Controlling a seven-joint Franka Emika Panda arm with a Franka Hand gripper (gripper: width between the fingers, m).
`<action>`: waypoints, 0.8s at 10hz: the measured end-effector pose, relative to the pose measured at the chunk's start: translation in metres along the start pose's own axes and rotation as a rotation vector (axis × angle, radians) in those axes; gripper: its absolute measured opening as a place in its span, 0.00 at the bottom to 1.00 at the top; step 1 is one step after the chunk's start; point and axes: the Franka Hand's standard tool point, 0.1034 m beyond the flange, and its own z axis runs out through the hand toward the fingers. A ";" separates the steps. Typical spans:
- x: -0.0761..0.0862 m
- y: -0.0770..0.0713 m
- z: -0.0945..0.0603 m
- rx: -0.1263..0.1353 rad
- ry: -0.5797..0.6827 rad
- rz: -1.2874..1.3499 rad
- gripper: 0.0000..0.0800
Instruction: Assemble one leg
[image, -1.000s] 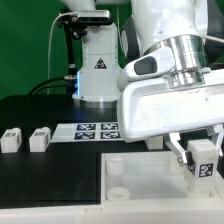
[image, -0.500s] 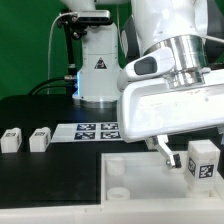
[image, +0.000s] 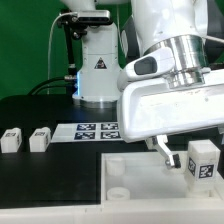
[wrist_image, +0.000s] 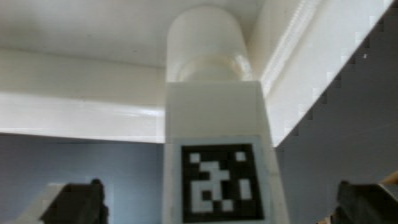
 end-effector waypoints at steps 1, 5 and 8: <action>0.008 -0.002 -0.008 0.002 -0.016 0.008 0.81; 0.021 -0.006 -0.013 0.035 -0.198 0.011 0.81; 0.017 -0.007 -0.006 0.080 -0.468 0.027 0.81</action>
Offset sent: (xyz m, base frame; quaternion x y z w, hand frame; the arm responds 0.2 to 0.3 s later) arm 0.0240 -0.0075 0.0093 -0.0165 -0.0341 -0.0004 0.9993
